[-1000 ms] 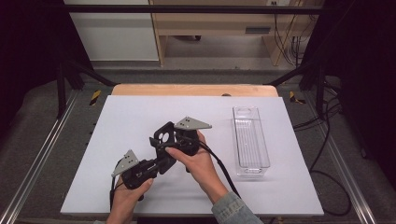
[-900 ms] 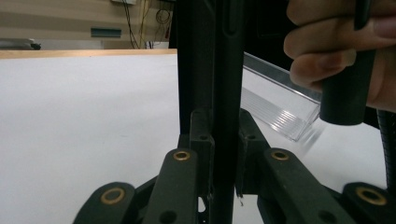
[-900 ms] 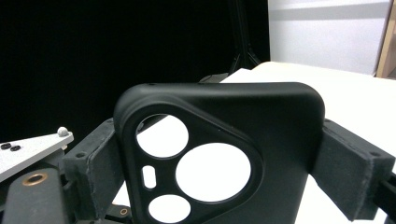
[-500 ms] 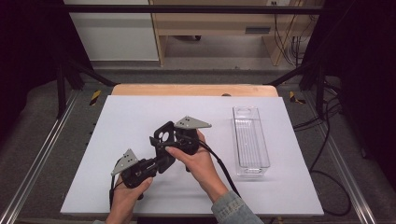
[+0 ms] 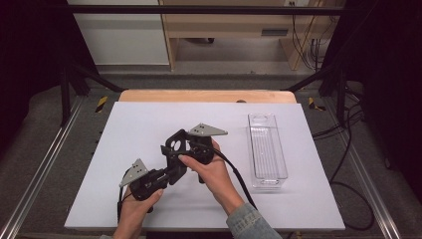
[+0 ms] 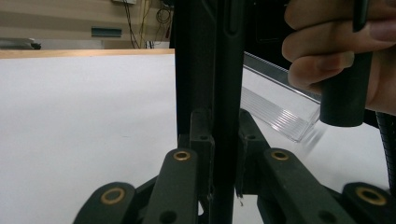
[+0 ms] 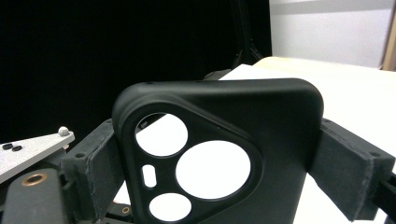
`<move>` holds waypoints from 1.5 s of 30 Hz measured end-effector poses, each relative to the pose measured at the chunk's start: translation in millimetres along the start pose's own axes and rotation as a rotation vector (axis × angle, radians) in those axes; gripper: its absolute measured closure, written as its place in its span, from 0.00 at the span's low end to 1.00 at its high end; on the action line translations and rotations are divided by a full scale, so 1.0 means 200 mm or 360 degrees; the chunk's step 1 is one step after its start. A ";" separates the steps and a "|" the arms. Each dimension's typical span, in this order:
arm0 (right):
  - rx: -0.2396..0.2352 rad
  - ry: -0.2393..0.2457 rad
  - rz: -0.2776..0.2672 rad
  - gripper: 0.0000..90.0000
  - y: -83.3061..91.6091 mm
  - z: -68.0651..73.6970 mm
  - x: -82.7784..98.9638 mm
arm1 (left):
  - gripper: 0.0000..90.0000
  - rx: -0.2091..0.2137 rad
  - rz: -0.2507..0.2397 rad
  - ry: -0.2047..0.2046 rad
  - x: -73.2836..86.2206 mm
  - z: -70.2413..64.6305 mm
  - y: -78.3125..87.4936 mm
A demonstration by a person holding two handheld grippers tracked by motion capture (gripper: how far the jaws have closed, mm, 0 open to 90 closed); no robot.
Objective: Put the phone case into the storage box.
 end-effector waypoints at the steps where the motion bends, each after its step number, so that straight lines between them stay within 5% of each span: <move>1: 0.0001 0.0003 0.0004 0.15 0.00 0.00 0.00 | 0.90 0.0005 -0.0002 0.0011 0.00 0.00 0.00; 10: 0.0047 0.0019 0.0053 0.16 0.01 -0.01 0.00 | 0.88 -0.0076 0.0010 -0.0085 0.01 0.00 -0.01; 18: 0.0177 0.0010 -0.0008 0.16 0.08 -0.11 -0.09 | 0.53 -0.0201 -0.0055 -0.0099 -0.04 0.06 0.03; 21: 0.0289 -0.0002 -0.0018 0.16 0.13 -0.20 -0.13 | 0.38 -0.0267 -0.0057 -0.0109 -0.04 0.09 0.04; 35: 0.0478 0.0022 -0.0041 0.16 0.23 -0.39 -0.23 | 0.13 -0.0480 0.0023 -0.0249 -0.05 0.20 0.13; 45: 0.0564 0.0053 -0.0041 0.16 0.29 -0.51 -0.29 | 0.08 -0.0660 0.0001 -0.0163 -0.03 0.37 0.35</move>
Point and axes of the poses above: each handheld gripper's, and its own axes: y roughly backward along the jaws, x roughly out of its underside, z roughly to its left, the point moved 10 cm from there along -y, roughly forward along the jaws, and after that the axes turned 2 degrees about y, right-handed, at the moved point
